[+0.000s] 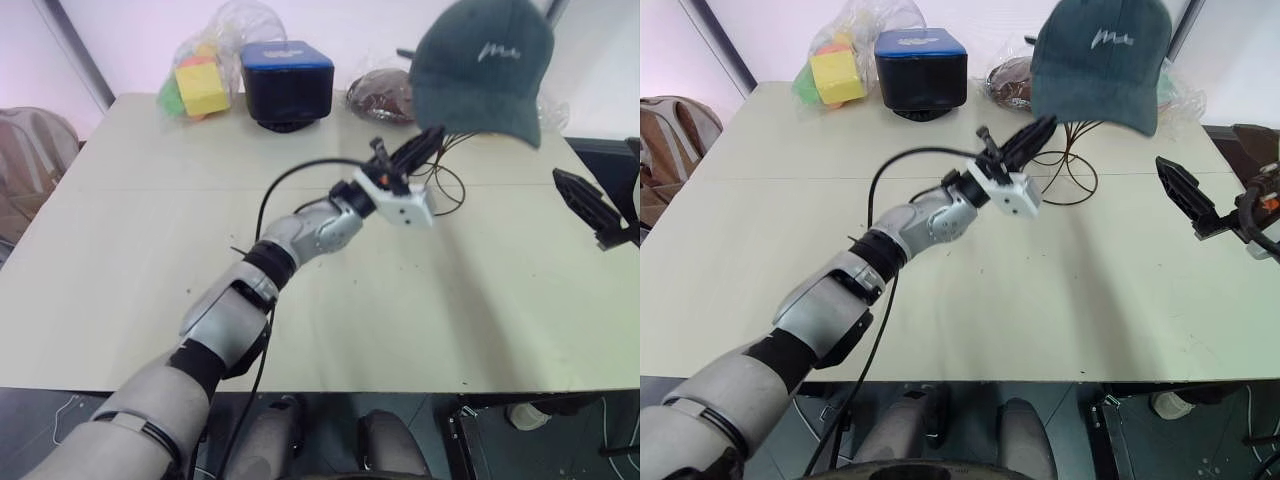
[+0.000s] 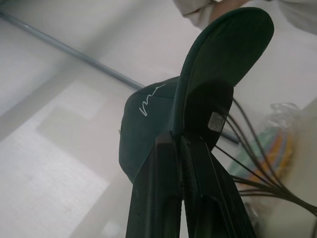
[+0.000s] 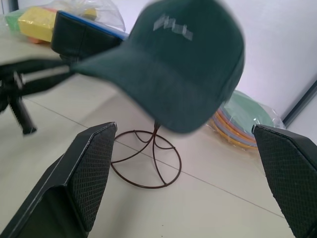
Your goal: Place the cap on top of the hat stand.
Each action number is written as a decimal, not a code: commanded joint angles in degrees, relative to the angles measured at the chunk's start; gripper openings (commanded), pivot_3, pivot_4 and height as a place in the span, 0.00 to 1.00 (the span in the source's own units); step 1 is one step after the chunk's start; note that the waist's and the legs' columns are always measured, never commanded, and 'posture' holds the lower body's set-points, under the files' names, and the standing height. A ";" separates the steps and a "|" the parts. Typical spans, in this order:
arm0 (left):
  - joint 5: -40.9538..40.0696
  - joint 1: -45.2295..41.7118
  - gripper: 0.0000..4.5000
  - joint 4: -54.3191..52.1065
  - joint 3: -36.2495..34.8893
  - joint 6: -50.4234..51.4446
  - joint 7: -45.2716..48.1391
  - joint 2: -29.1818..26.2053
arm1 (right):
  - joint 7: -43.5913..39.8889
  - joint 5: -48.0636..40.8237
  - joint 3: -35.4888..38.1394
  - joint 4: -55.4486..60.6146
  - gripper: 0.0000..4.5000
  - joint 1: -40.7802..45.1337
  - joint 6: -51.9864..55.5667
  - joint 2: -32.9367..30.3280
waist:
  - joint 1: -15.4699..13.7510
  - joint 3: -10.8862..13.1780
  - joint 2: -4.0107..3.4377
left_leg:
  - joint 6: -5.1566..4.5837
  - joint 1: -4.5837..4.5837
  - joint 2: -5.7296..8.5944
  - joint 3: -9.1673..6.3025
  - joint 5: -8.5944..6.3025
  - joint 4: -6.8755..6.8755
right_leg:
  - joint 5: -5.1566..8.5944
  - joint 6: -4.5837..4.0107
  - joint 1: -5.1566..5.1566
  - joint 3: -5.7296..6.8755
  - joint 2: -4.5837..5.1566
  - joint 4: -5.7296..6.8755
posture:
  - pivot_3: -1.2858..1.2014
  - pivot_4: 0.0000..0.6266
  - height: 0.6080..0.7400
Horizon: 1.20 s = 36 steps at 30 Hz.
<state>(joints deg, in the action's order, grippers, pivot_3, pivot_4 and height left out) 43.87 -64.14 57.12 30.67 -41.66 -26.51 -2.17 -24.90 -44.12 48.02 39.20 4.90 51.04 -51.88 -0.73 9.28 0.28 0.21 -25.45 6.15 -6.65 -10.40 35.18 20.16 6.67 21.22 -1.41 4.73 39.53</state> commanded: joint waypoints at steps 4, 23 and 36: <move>0.45 0.62 0.01 -1.89 0.84 -1.81 -0.57 -0.29 | 0.24 -0.75 1.93 1.06 1.00 0.37 -0.22 -1.57 | -0.02 0.00 0.00 | 0.00 0.00 0.00 0.00 0.00 0.01 | 0.00 0.00 -0.02 0.00 0.01 0.00 | 0.52 0.24 1.00; -9.15 6.73 0.99 -2.26 -0.61 -10.93 18.11 -0.56 | -0.91 0.36 0.36 -0.78 1.00 0.88 -1.71 -2.45 | 0.05 -0.02 -0.03 | 0.00 0.01 0.00 0.01 0.00 0.01 | 0.00 0.00 0.00 0.00 0.01 0.01 | 0.52 0.24 1.00; -48.13 10.53 0.99 -19.52 -18.40 11.26 59.03 -9.31 | -6.56 2.75 -4.28 -7.21 1.00 3.93 -5.42 -7.41 | 0.82 -0.05 -0.08 | 0.00 0.03 -0.03 -0.01 0.00 0.05 | 0.00 -0.01 -0.01 0.00 0.01 0.02 | 0.52 0.24 1.00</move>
<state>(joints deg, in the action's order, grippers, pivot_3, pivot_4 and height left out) 0.87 -52.24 41.80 15.51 -34.44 28.66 -10.43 -30.43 -42.16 42.93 32.29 7.70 47.15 -57.89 0.09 9.23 0.20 0.21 -25.43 6.12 -6.66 -10.40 35.23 20.17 6.65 21.22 -1.40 4.72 39.56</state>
